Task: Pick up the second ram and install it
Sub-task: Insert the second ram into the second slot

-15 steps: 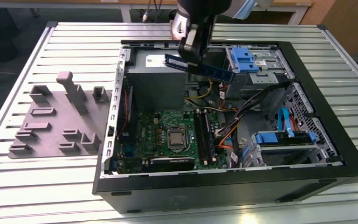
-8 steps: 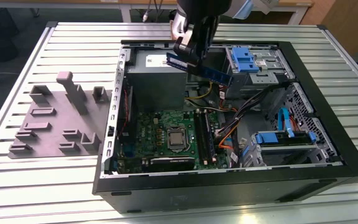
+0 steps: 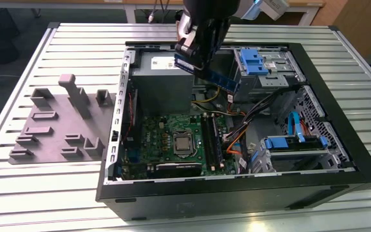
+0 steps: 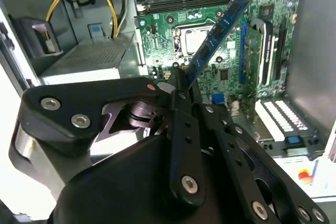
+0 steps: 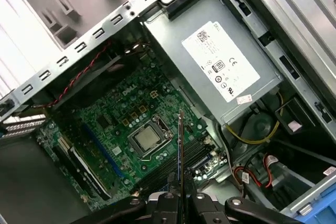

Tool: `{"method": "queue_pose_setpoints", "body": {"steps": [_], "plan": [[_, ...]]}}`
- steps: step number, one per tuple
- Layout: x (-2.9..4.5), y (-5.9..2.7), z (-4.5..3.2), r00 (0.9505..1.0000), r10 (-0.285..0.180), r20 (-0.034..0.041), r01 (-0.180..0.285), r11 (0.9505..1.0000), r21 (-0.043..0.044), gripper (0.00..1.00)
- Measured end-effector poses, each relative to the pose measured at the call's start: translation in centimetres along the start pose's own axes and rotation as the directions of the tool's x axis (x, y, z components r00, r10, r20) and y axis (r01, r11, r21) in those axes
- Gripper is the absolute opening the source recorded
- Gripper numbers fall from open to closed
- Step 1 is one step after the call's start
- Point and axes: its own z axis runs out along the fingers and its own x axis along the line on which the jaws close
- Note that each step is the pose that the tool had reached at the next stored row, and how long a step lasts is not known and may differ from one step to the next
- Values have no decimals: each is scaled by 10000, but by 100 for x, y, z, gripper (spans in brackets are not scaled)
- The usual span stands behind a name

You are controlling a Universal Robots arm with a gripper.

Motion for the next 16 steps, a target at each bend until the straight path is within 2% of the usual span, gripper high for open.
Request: {"method": "queue_pose_setpoints", "body": {"steps": [4,8,12,16], "plan": [[0,0,14,9975,705,2,-705,9975,-6,14],[0,0,29,9897,1434,3,-1434,9897,-11,14],[0,0,47,9768,2142,5,-2142,9768,-16,14],[-1,0,64,9584,2855,5,-2855,9584,-22,14]]}}
